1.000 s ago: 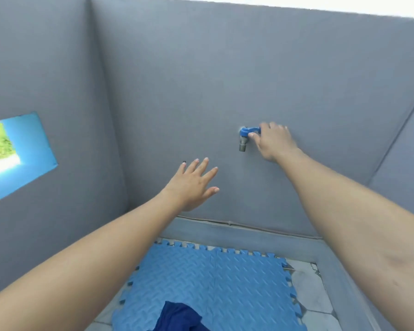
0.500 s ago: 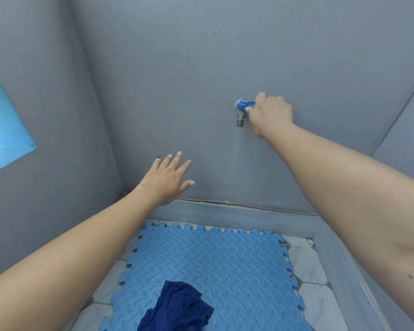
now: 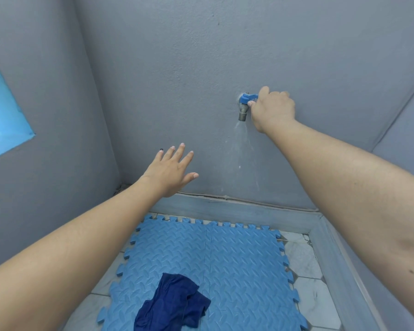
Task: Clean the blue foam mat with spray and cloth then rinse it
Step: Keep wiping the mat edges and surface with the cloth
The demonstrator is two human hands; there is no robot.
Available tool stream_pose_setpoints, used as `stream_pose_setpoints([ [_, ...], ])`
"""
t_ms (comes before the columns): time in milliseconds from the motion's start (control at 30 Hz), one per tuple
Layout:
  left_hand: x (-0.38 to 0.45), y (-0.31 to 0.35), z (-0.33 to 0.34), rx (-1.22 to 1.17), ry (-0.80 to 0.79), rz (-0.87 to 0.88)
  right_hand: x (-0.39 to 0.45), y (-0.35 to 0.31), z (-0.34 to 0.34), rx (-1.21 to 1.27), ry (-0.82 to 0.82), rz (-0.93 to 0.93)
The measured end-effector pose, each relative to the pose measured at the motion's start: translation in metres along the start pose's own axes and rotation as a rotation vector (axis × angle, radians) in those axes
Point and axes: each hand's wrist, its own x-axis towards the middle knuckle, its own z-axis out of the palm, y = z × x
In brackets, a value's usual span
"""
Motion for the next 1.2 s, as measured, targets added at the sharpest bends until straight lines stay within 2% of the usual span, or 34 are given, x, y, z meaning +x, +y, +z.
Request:
stream_pose_setpoints([
  [333,0.0,-0.003,0.01,-0.033,-0.007,-0.003,-0.002,0.003,0.007,0.083,0.02,-0.016],
  [500,-0.001,-0.002,0.029,-0.048,-0.007,-0.019,0.003,0.01,0.011,0.083,0.047,-0.129],
  [800,-0.019,0.003,0.051,-0.049,0.006,-0.03,0.01,0.025,0.016,0.18,-0.021,-0.149],
  [900,-0.03,0.005,0.053,-0.04,0.028,-0.056,0.004,0.023,0.012,0.285,-0.057,-0.106],
  [967,-0.04,0.012,0.064,-0.08,0.038,-0.074,-0.028,0.022,0.025,0.433,0.076,-0.075],
  [1033,-0.057,0.028,0.091,-0.128,-0.003,-0.069,-0.098,0.018,0.073,0.59,0.224,-0.079],
  [1067,-0.068,0.039,0.112,-0.153,-0.05,-0.043,-0.144,0.017,0.106,0.63,0.183,-0.07],
  [1100,-0.081,0.052,0.137,-0.174,-0.104,-0.007,-0.191,0.017,0.142,0.629,0.059,-0.039],
  [1200,-0.126,0.086,0.222,-0.184,-0.299,0.002,-0.32,0.042,0.248,0.426,-0.52,0.166],
])
